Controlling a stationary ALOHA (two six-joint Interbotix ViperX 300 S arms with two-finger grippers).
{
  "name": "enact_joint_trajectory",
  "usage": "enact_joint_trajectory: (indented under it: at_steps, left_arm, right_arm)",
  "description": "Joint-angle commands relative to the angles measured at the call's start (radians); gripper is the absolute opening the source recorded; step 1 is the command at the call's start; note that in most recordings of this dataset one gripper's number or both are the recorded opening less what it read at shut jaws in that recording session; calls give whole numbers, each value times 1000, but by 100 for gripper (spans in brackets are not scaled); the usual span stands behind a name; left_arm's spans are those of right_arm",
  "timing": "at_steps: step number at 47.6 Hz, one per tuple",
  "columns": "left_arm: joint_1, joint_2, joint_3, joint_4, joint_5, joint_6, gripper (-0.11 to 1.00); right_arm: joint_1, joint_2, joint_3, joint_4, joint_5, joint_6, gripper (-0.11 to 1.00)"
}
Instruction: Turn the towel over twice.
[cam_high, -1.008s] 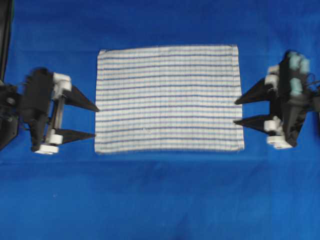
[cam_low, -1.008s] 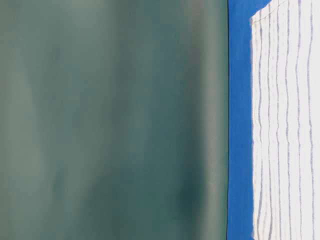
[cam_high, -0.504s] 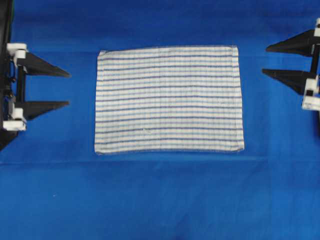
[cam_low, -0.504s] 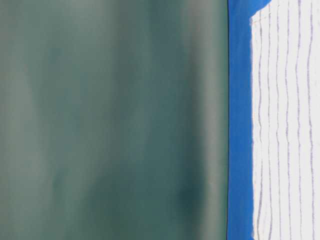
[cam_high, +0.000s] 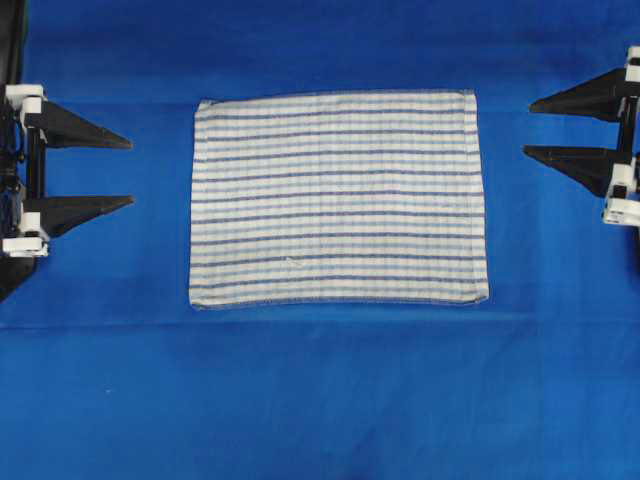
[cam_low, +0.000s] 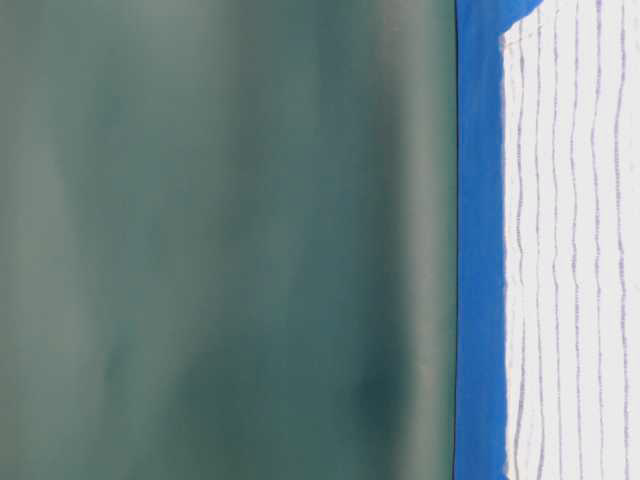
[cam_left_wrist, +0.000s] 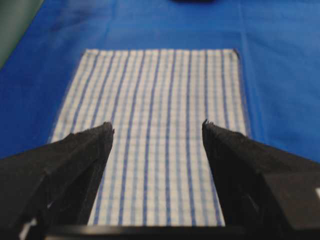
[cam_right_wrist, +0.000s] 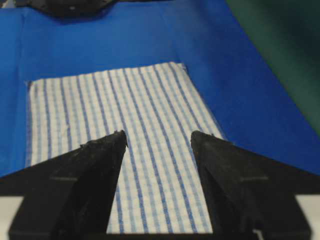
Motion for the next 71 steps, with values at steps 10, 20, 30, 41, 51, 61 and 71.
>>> enact_joint_trajectory:
  at_steps: [10, 20, 30, 41, 51, 61, 71]
  left_arm:
    - [118, 179, -18, 2, -141, -3, 68]
    - [253, 382, -37, 2, -238, -2, 67]
    - [319, 589, -106, 2, -249, -2, 68]
    - [387, 815, -146, 2, -328, 6, 68]
    - [420, 969, -170, 2, -426, 15, 67]
    - [449, 1080, -187, 2, -451, 15, 67]
    - [453, 1098, -193, 2, -442, 15, 66]
  right_arm:
    - [-109, 107, -49, 23, -2, 2, 63]
    - [-233, 273, -80, 26, -2, 2, 62]
    - [-313, 466, -137, 18, 2, -5, 62]
    - [-382, 681, -198, -11, 6, -17, 62]
    - [-414, 828, -245, -31, -8, -18, 62]
    - [-417, 911, -261, -37, -46, -18, 62]
    - [-419, 923, -252, -37, -44, -18, 61]
